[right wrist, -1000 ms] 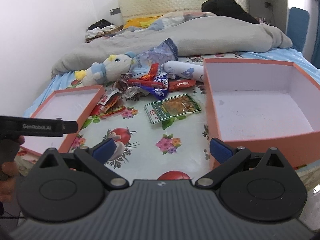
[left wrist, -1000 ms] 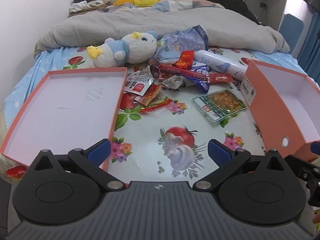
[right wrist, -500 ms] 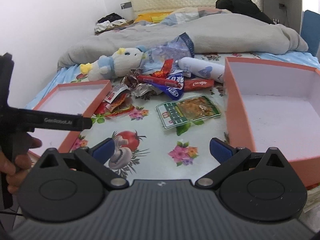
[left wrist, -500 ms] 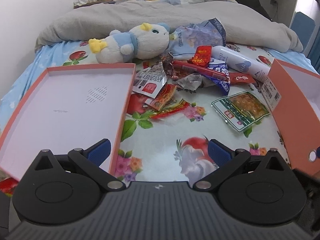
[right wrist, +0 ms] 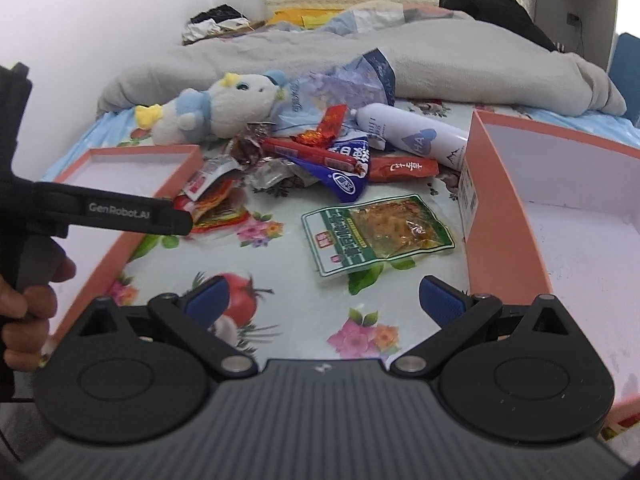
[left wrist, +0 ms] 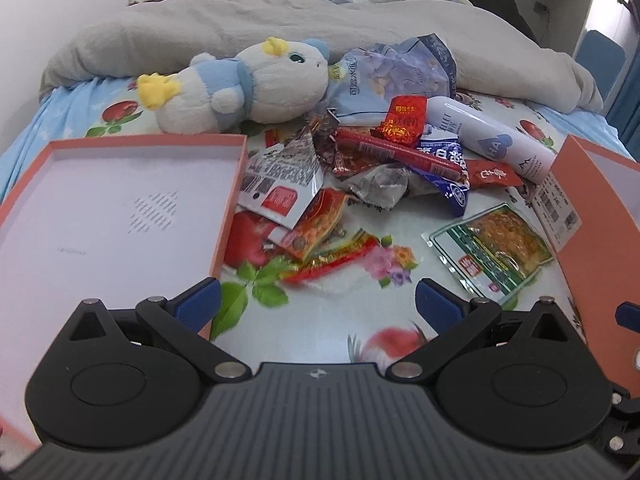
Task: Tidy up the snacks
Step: 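Grasp the red snack strip packet with the left gripper while the right gripper grasps the green pouch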
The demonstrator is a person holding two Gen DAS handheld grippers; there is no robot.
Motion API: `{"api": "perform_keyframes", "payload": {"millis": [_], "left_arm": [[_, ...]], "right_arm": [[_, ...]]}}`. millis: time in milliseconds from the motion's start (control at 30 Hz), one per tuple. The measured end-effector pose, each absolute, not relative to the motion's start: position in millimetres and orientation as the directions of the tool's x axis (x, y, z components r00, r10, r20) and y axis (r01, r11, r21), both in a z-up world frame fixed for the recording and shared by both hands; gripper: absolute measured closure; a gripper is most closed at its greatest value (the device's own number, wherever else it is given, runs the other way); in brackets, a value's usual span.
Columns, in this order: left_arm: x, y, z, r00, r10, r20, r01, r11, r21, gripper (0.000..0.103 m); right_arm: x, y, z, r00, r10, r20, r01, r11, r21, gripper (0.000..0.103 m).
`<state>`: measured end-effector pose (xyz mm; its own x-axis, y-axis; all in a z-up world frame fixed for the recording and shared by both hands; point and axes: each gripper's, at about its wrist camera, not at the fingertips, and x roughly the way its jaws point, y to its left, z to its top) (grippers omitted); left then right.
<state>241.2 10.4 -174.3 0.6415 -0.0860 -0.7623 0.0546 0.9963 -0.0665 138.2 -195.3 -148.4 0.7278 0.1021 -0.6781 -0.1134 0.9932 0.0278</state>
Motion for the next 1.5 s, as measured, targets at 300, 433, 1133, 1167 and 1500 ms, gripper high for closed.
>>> {"api": "perform_keyframes", "payload": {"millis": [300, 433, 1133, 1167, 1500], "left_arm": [[282, 8, -198, 0.637, -0.117, -0.762, 0.110, 0.992, -0.060, 0.000], [294, 6, -206, 0.640, -0.133, -0.757, 0.146, 0.988, -0.050, 0.000], [348, -6, -253, 0.631, -0.059, -0.774, 0.107, 0.994, 0.012, 0.000], [349, -8, -254, 0.628, -0.047, -0.776, 0.106, 0.994, 0.026, 0.000], [346, -9, -253, 0.624, -0.052, -0.780, 0.106, 0.994, 0.018, 0.008]], "right_arm": [[190, -199, -167, 0.716, 0.089, -0.693, -0.104, 0.994, 0.021, 0.000], [210, -200, -172, 0.716, 0.089, -0.693, -0.117, 0.993, 0.007, 0.000], [273, -214, -225, 0.663, 0.034, -0.748, -0.108, 0.993, -0.051, 0.000], [272, -213, -226, 0.666, 0.029, -0.745, -0.112, 0.992, -0.062, 0.000], [264, -212, -222, 0.662, 0.032, -0.749, -0.151, 0.984, -0.091, 0.018]]}}
